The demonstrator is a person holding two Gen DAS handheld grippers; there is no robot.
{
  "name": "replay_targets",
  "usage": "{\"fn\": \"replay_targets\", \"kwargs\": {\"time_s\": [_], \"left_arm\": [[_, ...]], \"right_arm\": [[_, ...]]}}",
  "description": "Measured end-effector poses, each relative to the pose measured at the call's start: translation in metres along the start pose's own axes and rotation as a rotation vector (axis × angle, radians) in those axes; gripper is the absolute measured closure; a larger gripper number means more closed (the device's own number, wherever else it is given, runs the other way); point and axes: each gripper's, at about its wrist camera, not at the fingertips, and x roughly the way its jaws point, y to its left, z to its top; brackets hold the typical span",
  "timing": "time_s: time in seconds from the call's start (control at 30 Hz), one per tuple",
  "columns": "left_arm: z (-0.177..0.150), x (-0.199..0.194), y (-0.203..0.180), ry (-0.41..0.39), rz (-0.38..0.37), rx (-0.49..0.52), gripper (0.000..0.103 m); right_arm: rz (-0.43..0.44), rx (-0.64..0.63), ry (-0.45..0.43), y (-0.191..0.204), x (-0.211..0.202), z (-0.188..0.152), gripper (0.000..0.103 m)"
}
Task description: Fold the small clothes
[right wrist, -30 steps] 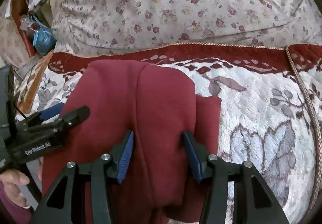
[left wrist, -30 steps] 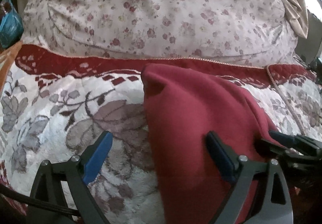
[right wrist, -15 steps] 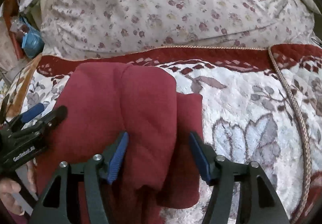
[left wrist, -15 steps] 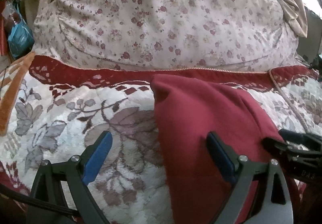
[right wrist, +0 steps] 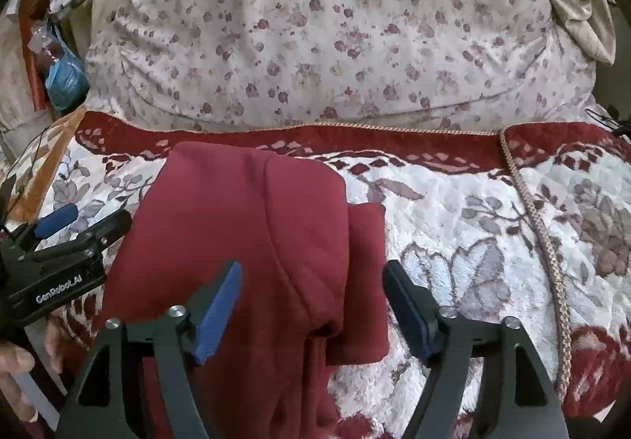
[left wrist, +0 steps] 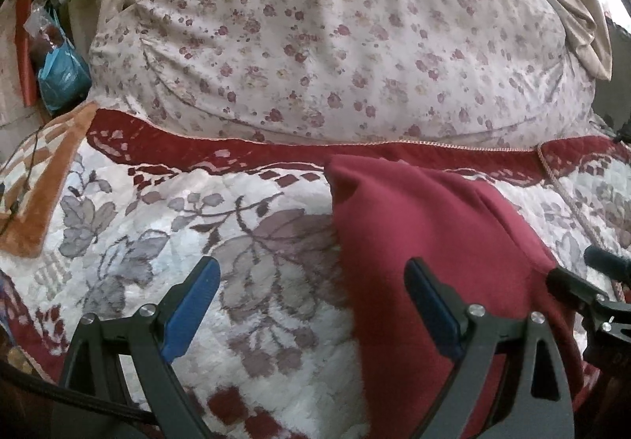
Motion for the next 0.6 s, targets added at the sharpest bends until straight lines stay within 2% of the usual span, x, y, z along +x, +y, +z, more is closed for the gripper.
{"fn": "replay_targets", "kwargs": {"time_s": [0.37,0.6], "left_arm": [[-0.0001,-0.0058,0.0076,0.003,0.012,-0.019,0.009],[-0.0005,-0.0046,0.0058,-0.002,0.024,0.005,0.009]], "right_arm": [[-0.003,0.021,-0.026,0.0078,-0.0057,-0.0021,0.011],[-0.002,0.026,-0.014,0.0100,-0.0030,-0.0035,0.010]]}}
